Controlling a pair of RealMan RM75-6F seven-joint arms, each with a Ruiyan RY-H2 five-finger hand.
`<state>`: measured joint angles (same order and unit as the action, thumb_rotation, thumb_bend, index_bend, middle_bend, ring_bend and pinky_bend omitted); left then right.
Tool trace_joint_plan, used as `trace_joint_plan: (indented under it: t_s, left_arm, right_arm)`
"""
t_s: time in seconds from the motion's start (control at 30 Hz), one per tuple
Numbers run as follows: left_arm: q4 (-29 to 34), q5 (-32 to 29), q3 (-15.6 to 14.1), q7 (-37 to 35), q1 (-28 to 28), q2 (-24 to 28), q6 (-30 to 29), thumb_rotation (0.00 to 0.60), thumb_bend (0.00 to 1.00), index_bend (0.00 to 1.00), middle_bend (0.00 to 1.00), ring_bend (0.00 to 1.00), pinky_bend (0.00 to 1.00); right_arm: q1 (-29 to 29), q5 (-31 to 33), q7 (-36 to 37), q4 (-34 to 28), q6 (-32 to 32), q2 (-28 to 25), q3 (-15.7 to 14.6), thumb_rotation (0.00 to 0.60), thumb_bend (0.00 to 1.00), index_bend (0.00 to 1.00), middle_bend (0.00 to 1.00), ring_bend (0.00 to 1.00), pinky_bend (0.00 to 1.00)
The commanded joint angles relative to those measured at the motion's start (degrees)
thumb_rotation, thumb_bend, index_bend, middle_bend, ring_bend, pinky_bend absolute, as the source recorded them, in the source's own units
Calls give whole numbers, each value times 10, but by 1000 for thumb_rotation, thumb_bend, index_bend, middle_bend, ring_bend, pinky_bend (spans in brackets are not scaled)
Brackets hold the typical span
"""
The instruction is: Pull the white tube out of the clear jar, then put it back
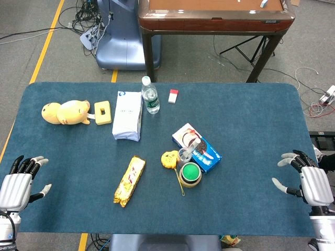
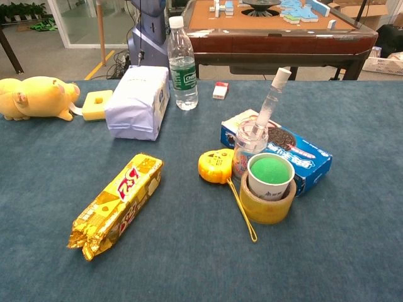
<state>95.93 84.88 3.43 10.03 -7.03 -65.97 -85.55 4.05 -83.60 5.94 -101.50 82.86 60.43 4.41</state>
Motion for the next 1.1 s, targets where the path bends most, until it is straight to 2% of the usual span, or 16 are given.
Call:
trace_joint_plan:
  t_s: [0.03,0.2,0.5,0.57,0.7,0.87,1.1]
  left_arm:
    - [0,-1,-1,1,0,0,1,600,244,247,206,160,52]
    - [0,2,-2,0,1,1,0,600,244,247,206,160,51]
    - [2,1,-1,-9,10,10,-12,600,244,247,206,160,52]
    - [1,2,-3,-12,13,11,-15,600,244,247,206,160,52]
    - [0,4,-5,-16,16,12,-17,600,244,247,206,160,52]
    - [-2,7,-5,-19,18,13,-20,600,244,247,206,160,52]
    - [-3,7,-6,-22,23,15,-24,600,244,247,206,160,52]
  right_arm:
    - [2,-2,0,0,-4,0,-1,600,271,455,317,160,215]
    - [15,3,-10,-5,-23,3,3,600,270,455,317,160,215]
    - [67,55,-37,-29,-88,15,37,600,271,455,316,161,215]
    - [101,84,-39,-29,-130,28,56,600,271,455,316,161,215]
    - [142,124,-51,-25,-182,48,75,600,271,455,316,160,215]
    - [190,166,-75,-8,-223,84,95,600,270,455,315,160,215]
    - [241,205,-98,12,-261,129,108,600,270,456,307,160,215]
